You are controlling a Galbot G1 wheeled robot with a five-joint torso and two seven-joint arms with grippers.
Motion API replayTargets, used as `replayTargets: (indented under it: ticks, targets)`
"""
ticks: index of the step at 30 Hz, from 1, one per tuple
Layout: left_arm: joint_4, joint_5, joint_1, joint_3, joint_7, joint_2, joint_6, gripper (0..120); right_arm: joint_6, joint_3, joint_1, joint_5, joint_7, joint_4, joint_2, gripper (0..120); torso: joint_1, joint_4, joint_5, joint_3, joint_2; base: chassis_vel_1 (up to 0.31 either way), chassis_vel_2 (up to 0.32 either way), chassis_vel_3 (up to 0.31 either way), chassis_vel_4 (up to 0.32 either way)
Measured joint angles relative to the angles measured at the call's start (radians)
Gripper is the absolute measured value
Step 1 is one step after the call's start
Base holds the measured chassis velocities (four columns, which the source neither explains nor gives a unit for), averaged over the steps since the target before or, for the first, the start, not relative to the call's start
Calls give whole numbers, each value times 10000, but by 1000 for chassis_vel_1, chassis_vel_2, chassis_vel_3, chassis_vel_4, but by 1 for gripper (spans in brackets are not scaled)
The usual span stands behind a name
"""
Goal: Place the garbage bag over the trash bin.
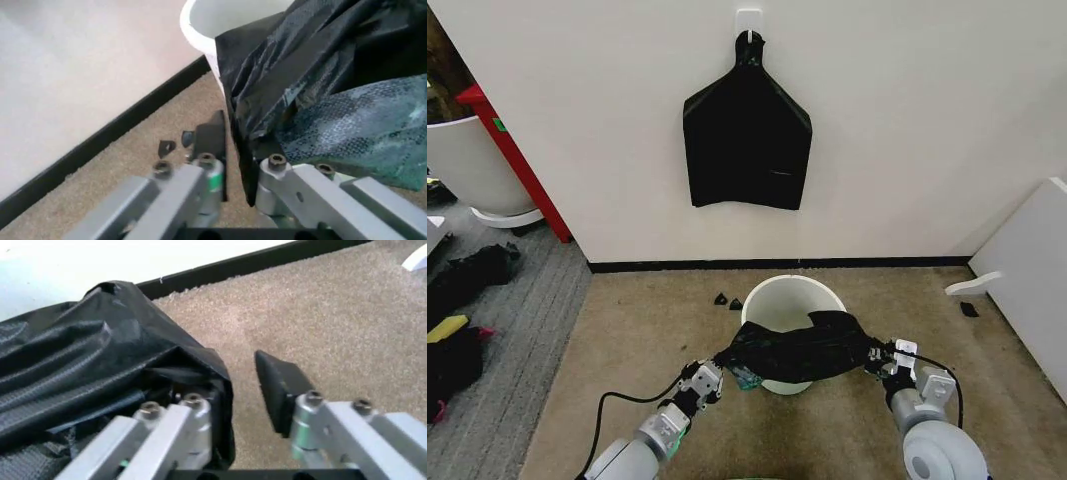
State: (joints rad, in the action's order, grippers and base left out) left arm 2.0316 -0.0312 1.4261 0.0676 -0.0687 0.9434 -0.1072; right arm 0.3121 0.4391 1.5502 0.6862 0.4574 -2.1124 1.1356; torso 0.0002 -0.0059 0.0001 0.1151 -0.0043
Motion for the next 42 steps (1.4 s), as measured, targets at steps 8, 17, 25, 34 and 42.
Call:
replayTargets:
  ticks: [8, 17, 25, 34, 42]
  targets:
    - [247, 68, 136, 97, -19, -130, -11, 43, 96, 30, 144, -1, 195, -412, -99, 51, 0, 0, 0, 0, 0, 0, 0, 0, 0]
    - [565, 91, 333, 242, 9, -300, -9, 78, 213, 93, 427, 11, 382, -777, -168, 84, 0, 0, 0, 0, 0, 0, 0, 0, 0]
    - [771, 96, 427, 279, 35, -308, 0, 99, 381, 113, 769, 14, 671, -1448, -275, 100, 0, 0, 0, 0, 0, 0, 0, 0, 0]
    - [817, 123, 603, 366, 16, -349, 366, 100, 701, 108, 1256, 99, 1489, -2273, -408, 100, 0, 0, 0, 0, 0, 0, 0, 0, 0]
    - [1548, 1079, 1331, 490, 119, -512, 595, 100, 736, 160, 1744, 11, 1706, -3072, -331, 100, 0, 0, 0, 0, 0, 0, 0, 0, 0]
